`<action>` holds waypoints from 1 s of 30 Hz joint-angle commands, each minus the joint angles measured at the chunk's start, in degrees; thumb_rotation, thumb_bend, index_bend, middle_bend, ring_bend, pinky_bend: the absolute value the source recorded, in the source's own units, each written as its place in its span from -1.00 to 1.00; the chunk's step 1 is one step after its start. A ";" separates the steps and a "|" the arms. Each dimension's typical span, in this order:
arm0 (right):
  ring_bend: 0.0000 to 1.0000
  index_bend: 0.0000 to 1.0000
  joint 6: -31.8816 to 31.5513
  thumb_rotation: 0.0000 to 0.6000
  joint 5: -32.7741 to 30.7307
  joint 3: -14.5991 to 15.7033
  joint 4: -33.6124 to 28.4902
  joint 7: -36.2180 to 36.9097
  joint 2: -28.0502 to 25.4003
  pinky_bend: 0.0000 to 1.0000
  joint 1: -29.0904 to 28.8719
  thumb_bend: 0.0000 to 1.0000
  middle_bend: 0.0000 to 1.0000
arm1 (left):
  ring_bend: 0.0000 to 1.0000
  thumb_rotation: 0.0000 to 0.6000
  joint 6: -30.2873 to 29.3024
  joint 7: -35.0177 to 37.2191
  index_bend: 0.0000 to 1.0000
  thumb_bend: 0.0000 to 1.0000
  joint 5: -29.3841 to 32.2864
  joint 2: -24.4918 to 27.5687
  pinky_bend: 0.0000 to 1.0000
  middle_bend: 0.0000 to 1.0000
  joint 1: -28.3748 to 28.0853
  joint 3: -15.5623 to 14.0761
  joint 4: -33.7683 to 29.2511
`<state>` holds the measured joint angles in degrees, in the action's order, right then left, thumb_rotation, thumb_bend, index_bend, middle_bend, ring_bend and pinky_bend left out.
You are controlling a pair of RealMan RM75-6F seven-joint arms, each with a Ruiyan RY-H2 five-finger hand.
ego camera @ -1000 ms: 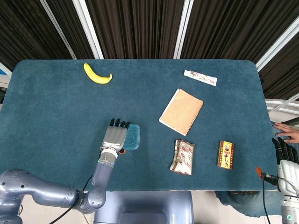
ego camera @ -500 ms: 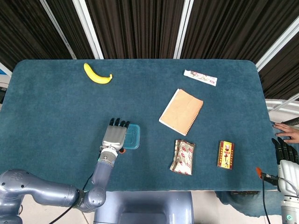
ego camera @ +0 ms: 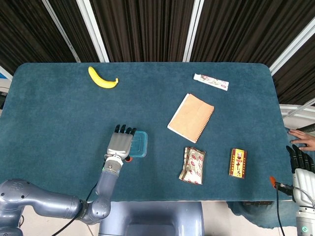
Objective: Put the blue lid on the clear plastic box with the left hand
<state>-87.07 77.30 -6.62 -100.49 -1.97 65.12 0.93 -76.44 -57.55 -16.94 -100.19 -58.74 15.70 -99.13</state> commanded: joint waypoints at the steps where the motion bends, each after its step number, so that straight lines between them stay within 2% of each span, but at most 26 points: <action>1: -1.00 -0.91 0.02 1.00 -0.03 -0.01 -0.02 0.02 0.00 -1.00 0.00 -0.46 -1.00 | -1.00 1.00 0.01 0.01 -0.80 -0.56 -0.11 -0.05 -1.00 -0.45 0.06 -0.04 0.09; 15: -1.00 -0.91 0.08 1.00 -0.11 -0.01 -0.03 0.00 0.01 -1.00 -0.02 -0.46 -1.00 | -1.00 1.00 0.27 0.54 -0.82 -0.56 -0.79 0.10 -1.00 -0.50 0.66 -0.20 0.46; 30: -1.00 -0.91 0.10 1.00 -0.10 0.01 -0.04 0.01 0.00 -1.00 -0.02 -0.46 -1.00 | -1.00 1.00 0.67 -0.14 -0.89 -0.63 -0.79 0.44 -1.00 -0.71 0.65 -0.32 0.07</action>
<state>-86.96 77.19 -6.62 -100.54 -1.96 65.12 0.91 -75.79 -57.67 -17.74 -99.75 -58.08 15.38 -99.05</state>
